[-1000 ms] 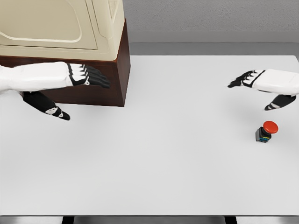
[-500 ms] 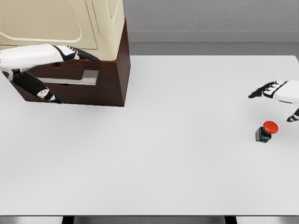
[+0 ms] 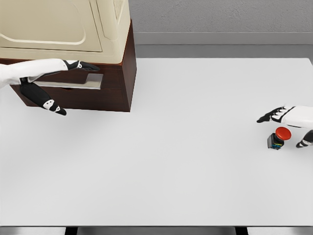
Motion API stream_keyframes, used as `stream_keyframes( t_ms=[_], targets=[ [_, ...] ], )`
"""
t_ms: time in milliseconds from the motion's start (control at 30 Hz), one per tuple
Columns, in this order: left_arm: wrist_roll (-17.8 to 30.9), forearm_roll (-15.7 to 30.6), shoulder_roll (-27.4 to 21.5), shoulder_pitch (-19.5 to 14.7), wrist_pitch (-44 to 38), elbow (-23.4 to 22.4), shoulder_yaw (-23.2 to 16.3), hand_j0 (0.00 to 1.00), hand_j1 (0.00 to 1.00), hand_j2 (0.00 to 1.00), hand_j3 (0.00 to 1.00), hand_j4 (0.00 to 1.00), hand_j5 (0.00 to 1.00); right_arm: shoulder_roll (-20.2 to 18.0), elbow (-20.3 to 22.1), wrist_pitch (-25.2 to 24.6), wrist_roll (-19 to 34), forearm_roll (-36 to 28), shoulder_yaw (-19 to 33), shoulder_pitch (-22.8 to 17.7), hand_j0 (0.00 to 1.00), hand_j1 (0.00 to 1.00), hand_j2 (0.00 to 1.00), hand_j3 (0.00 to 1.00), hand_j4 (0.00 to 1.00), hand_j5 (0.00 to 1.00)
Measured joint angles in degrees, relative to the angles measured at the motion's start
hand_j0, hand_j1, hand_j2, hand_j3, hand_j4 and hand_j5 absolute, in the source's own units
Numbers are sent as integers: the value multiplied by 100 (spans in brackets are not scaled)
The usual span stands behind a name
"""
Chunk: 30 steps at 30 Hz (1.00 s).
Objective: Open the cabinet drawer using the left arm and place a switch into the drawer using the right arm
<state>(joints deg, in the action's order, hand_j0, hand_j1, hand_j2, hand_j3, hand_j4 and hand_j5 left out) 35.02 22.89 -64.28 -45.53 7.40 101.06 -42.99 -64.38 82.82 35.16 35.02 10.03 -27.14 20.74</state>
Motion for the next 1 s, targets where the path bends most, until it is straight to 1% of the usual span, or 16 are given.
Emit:
stream_keyframes(
  t_ms=[100, 233, 300, 400, 533, 567, 600, 733, 767, 900, 1000],
  targets=[
    [0, 1, 12, 123, -56, 0, 0, 100, 100, 100, 100, 100, 100, 29, -31, -1, 0, -4, -16, -9, 100, 100, 100, 100, 100, 100],
    [0, 4, 13, 192, -78, -4, 14, 100, 100, 100, 100, 100, 100, 93, -77, -2, 0, -5, -26, -9, 99, 99, 99, 99, 99, 99],
    [1, -9, 13, 493, -91, -7, 142, 100, 100, 100, 100, 100, 100, 165, -135, -2, 0, -4, -28, -9, 97, 97, 97, 97, 97, 97],
    [0, -37, 13, 466, -244, -18, 342, 100, 100, 100, 100, 100, 100, 218, -180, -2, 0, -4, -29, -9, 96, 96, 96, 96, 96, 96],
    [0, -58, 14, 606, -405, -32, 536, 100, 100, 100, 100, 100, 100, 215, -189, -2, -1, -3, -30, -18, 91, 91, 91, 91, 91, 91],
    [0, -60, 16, 606, -445, -35, 558, 100, 100, 100, 100, 100, 100, 209, -190, -2, -1, -4, -30, -18, 86, 86, 86, 86, 86, 86],
    [0, -61, 17, 606, -473, -35, 574, 100, 100, 100, 100, 100, 100, 204, -192, -2, -1, -4, -30, -26, 84, 84, 84, 84, 84, 84],
    [0, -57, 18, 650, -526, -35, 599, 100, 100, 100, 100, 100, 100, 193, -191, -2, -1, -4, -28, -18, 83, 83, 83, 83, 83, 83],
    [0, -57, 19, 712, -531, -35, 601, 100, 100, 100, 100, 100, 100, 191, -188, -2, -1, -5, -26, -18, 83, 83, 83, 83, 83, 83],
    [0, -60, 19, 721, -541, -39, 610, 100, 100, 100, 100, 100, 100, 182, -178, -2, -1, -11, -23, -26, 80, 80, 80, 80, 80, 80],
    [0, -63, 19, 791, -544, -44, 614, 100, 100, 100, 100, 100, 100, 176, -175, -2, -1, -12, -22, -26, 78, 78, 78, 78, 78, 78]
  ],
)
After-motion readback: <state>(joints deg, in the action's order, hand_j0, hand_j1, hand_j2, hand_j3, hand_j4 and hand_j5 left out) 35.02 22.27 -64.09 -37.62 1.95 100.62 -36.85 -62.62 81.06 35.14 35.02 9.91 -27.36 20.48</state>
